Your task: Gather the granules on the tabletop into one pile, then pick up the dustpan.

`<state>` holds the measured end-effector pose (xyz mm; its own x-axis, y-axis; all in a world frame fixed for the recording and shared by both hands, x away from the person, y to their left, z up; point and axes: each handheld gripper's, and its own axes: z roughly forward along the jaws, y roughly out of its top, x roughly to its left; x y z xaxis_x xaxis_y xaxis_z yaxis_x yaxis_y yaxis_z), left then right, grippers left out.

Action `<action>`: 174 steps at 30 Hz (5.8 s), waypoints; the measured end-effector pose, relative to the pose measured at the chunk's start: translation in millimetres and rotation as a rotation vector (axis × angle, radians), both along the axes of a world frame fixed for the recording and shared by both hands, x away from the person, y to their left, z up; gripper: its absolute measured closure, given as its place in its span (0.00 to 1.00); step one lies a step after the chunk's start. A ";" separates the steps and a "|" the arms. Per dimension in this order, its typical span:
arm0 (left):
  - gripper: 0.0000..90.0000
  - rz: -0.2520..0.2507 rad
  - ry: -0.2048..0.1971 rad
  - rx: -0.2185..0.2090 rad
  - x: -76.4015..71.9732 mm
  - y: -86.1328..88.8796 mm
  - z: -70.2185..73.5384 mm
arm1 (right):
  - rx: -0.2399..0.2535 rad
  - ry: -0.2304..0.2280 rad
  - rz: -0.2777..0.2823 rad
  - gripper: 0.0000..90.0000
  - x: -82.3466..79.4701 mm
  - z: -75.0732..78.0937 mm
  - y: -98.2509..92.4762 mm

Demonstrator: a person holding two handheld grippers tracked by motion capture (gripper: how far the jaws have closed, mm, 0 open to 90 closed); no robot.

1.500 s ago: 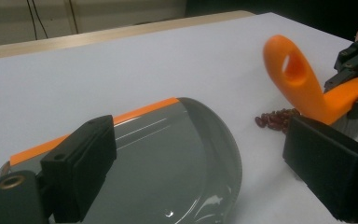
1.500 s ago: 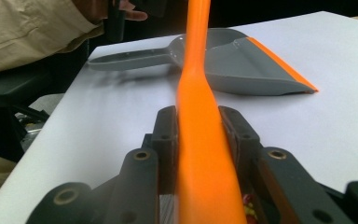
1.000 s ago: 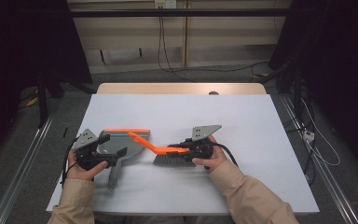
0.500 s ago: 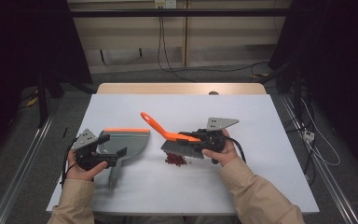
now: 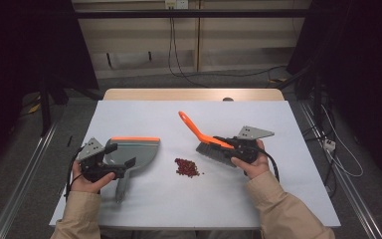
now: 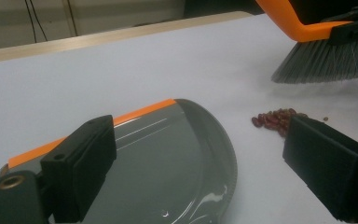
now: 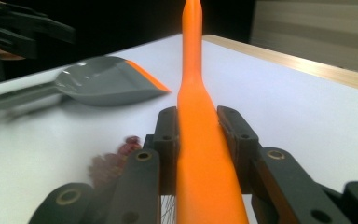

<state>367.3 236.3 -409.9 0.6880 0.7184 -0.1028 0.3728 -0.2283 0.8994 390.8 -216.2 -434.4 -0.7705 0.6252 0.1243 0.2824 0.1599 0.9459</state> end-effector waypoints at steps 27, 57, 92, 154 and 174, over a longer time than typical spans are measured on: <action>0.09 0.003 0.071 0.071 -19.6 -5.3 1.8 | -0.180 0.123 -0.184 0.77 -25.7 2.4 -5.6; 0.18 0.136 0.205 0.199 -43.3 4.6 -19.5 | -0.201 0.108 -0.184 0.77 -30.8 16.3 1.8; 0.69 0.104 0.321 0.343 -10.9 2.9 -25.8 | -0.209 0.097 -0.180 0.78 -30.9 14.5 1.7; 0.70 -0.221 0.257 0.315 -33.1 12.8 -2.2 | -0.186 0.097 -0.200 0.79 -29.1 12.2 0.6; 0.70 -0.332 0.264 0.352 -41.9 -0.6 -13.1 | -0.252 0.117 -0.178 0.73 -30.7 14.9 5.8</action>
